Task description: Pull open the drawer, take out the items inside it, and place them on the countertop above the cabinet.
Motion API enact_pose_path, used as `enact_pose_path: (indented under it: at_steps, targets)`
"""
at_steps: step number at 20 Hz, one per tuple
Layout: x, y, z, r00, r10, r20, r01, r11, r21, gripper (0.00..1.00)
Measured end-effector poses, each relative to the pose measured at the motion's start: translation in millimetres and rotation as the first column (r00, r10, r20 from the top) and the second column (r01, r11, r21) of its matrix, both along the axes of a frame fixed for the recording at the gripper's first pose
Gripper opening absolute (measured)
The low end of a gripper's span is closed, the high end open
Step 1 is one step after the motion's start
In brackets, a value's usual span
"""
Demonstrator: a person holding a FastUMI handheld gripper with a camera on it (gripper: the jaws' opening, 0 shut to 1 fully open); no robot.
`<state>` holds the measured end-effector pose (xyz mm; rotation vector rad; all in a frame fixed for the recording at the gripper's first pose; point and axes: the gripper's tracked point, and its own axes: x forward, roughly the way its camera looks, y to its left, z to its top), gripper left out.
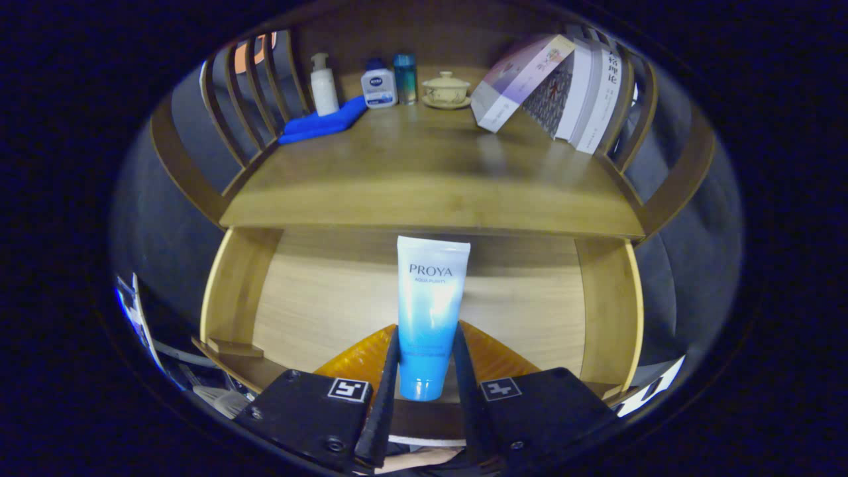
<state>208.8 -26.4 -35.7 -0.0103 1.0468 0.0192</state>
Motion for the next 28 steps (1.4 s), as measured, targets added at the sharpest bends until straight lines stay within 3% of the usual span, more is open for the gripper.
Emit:
enact_pose_path:
  at_steps: [5,10,19,28]
  targets:
    - [27.3,-7.1,40.2,0.998,-0.008,0.061,0.011,0.999,-0.051,0.48]
    - [70.5,0.1,54.6,0.997,-0.049,0.064,0.050,0.999,-0.018,0.48]
    - [134.3,1.4,44.7,0.994,-0.062,0.093,0.068,0.996,-0.062,0.48]
    - [163.6,-0.2,19.3,0.990,-0.097,0.099,0.100,0.995,-0.023,0.48]
